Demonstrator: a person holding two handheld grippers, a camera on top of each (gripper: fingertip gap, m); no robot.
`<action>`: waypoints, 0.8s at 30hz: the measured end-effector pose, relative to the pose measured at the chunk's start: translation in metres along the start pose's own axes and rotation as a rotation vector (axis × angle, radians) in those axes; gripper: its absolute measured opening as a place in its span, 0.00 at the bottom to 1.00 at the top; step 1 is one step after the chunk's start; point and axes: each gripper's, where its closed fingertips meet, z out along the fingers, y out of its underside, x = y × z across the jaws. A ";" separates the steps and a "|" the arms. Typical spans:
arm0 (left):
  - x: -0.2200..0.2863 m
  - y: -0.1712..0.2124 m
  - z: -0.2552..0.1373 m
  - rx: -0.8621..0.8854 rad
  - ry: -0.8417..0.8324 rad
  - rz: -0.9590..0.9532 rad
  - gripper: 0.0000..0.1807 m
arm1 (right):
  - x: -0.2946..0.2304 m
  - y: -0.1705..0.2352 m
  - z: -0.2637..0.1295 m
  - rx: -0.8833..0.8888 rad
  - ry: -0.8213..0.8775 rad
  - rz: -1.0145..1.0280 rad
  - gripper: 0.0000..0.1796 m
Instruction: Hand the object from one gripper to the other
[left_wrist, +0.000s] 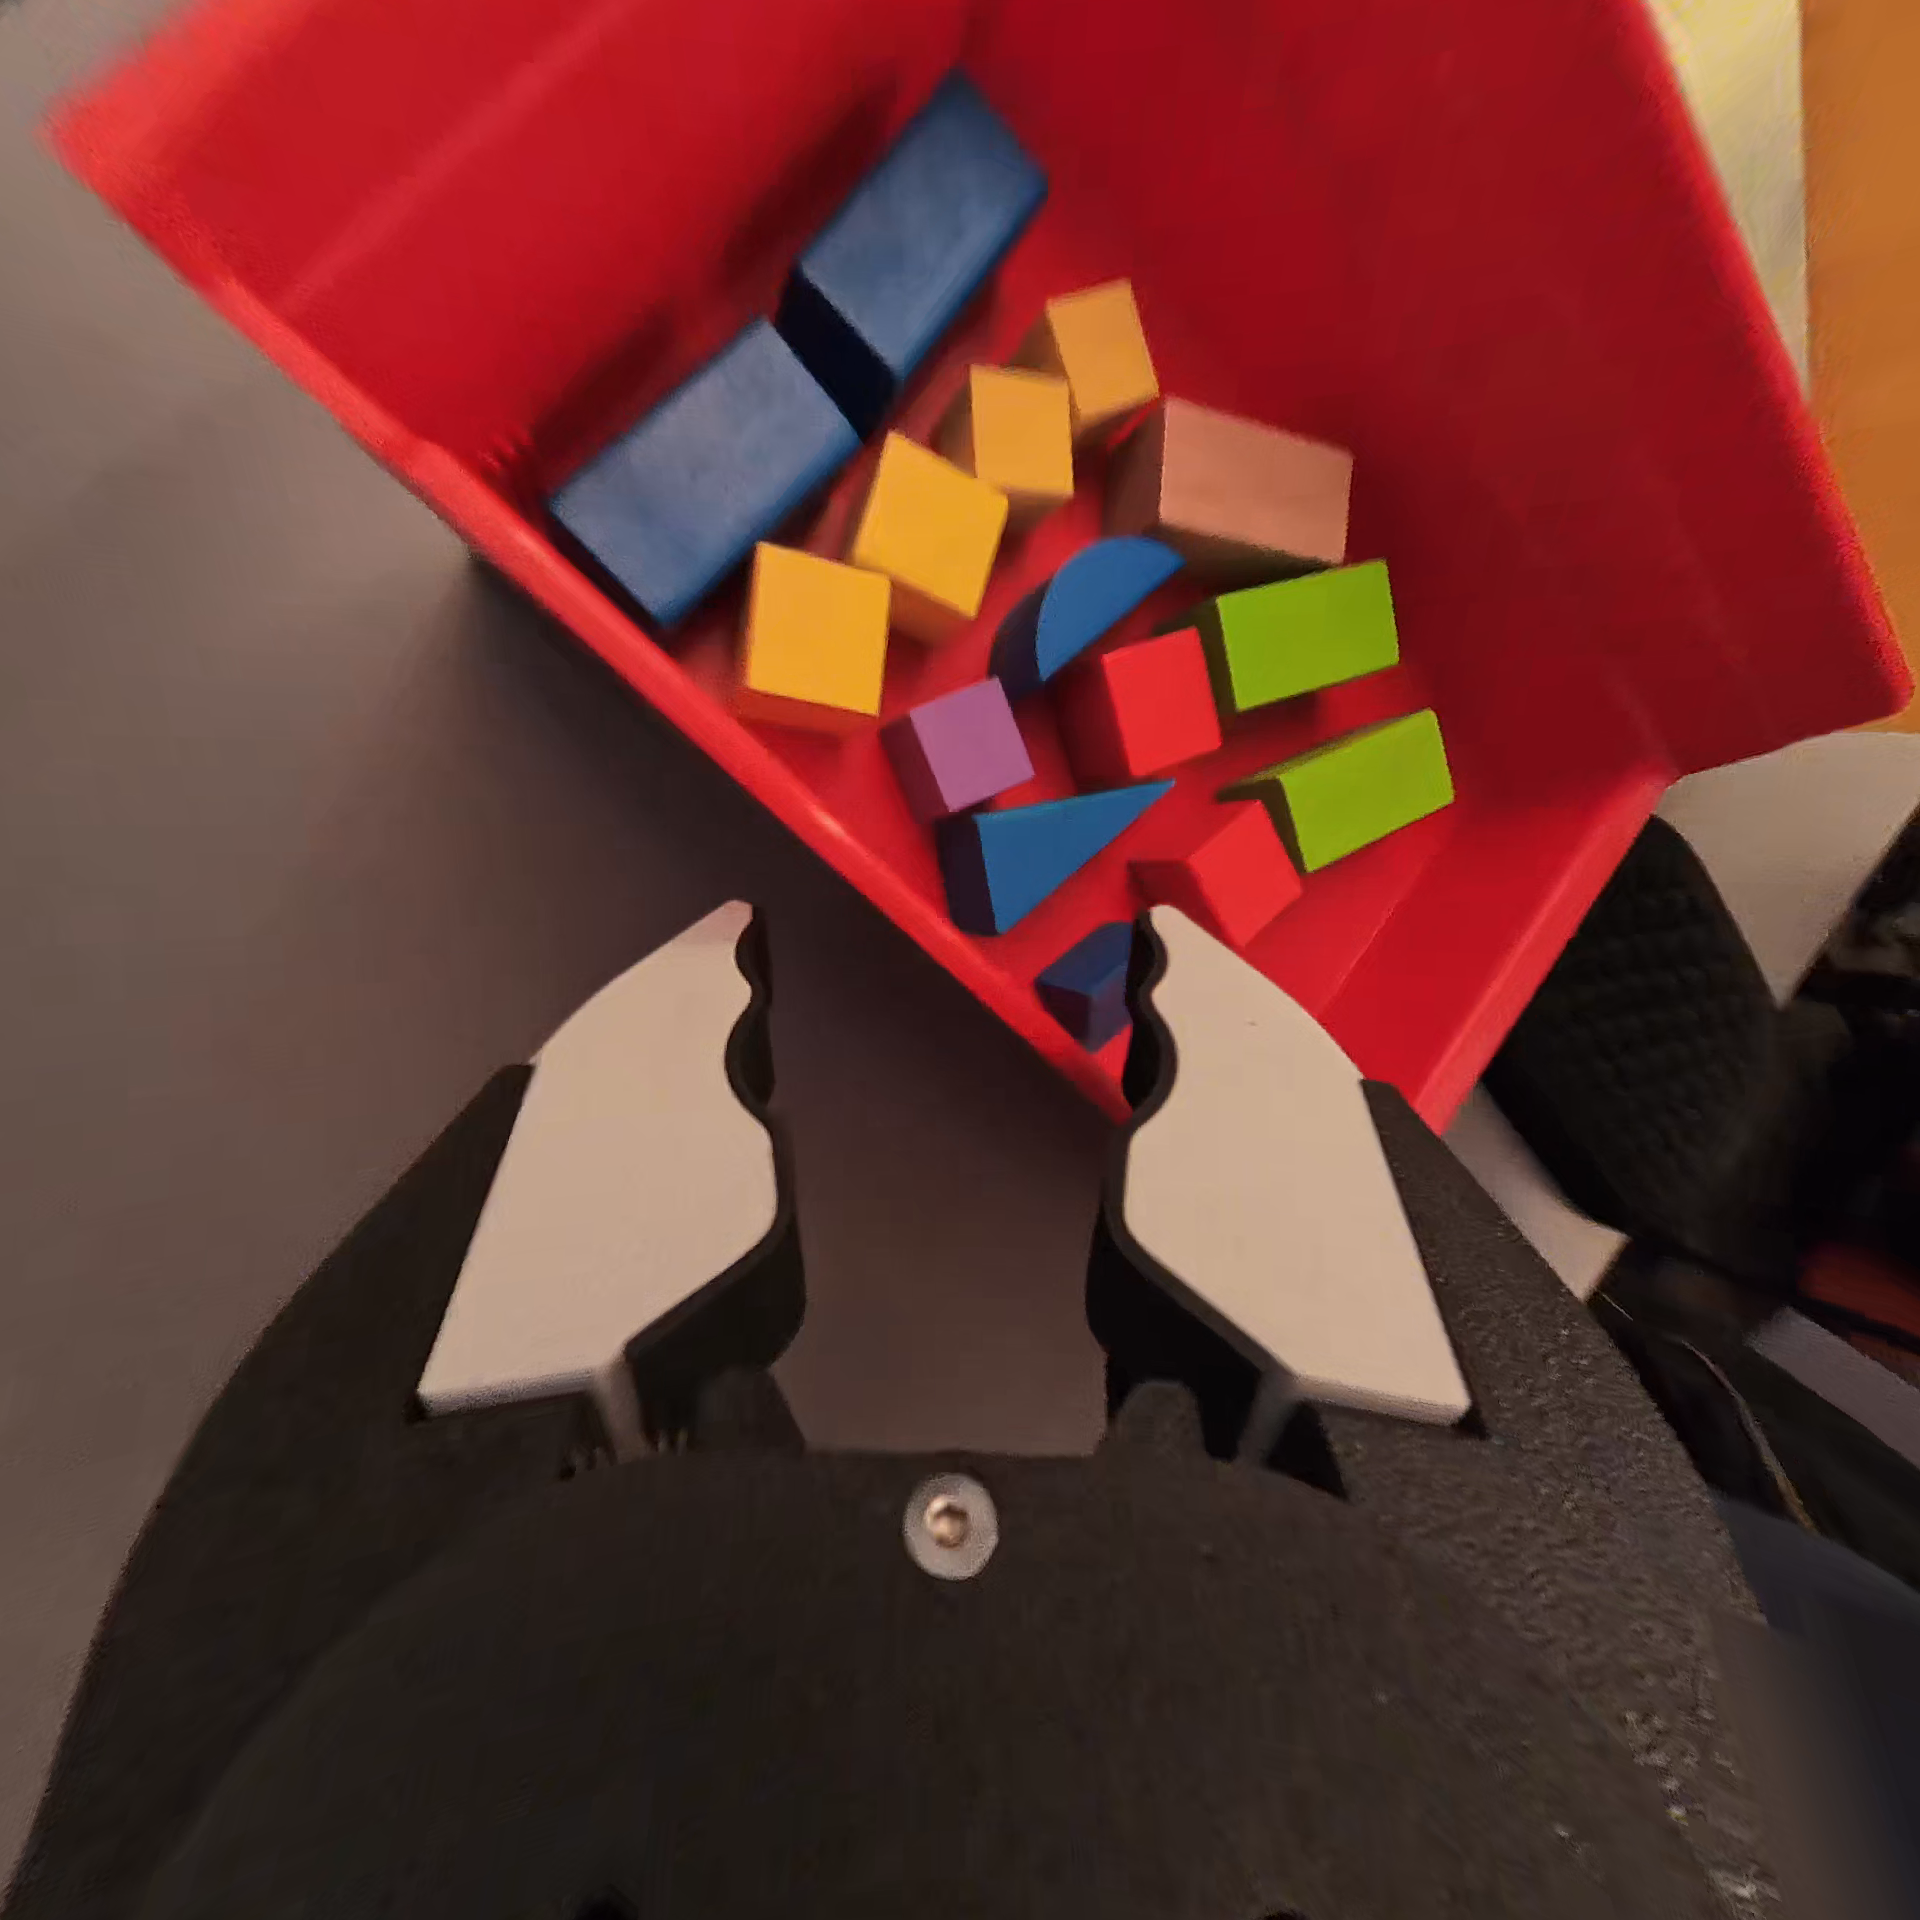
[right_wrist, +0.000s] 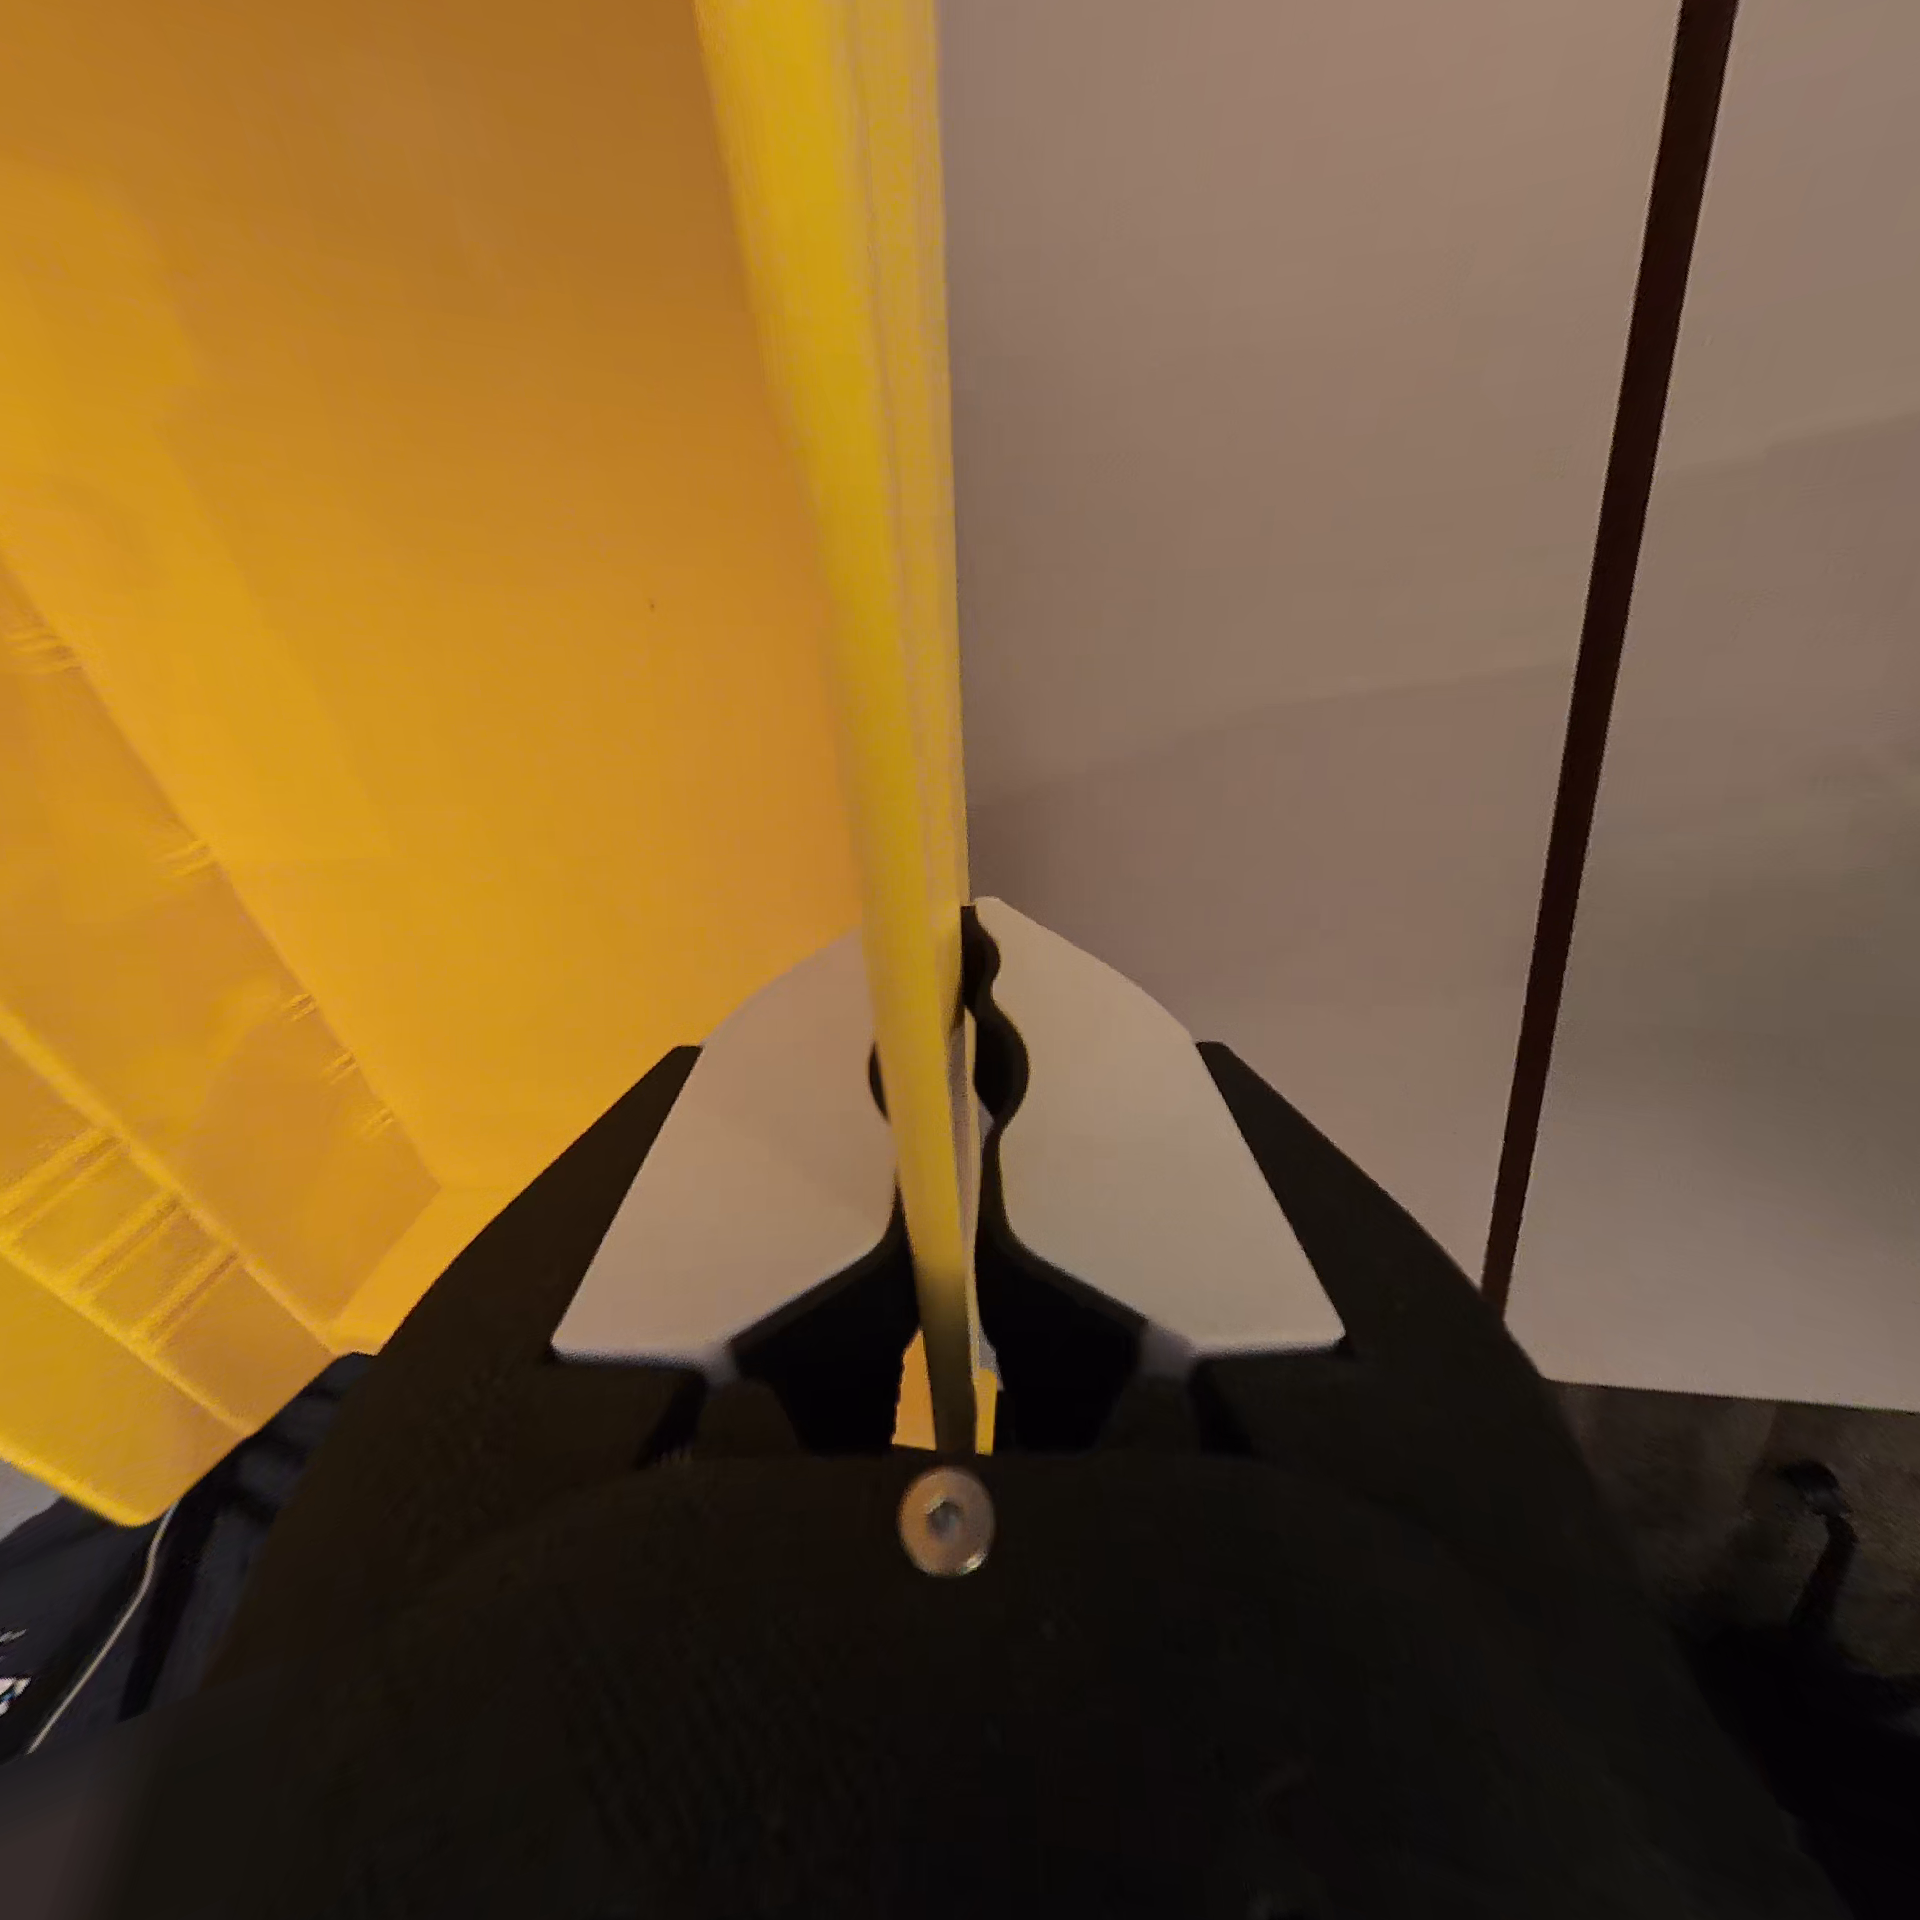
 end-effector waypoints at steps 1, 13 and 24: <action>0.005 0.002 0.005 -0.046 0.026 -0.018 0.34 | 0.003 0.001 0.004 -0.001 0.001 -0.008 0.03; 0.011 0.024 0.022 -0.393 -0.008 -0.141 0.28 | 0.009 0.008 0.029 -0.062 -0.009 0.018 0.03; -0.028 0.018 0.006 -0.405 0.061 -0.253 0.09 | -0.031 0.006 0.052 -0.112 -0.068 -0.026 0.03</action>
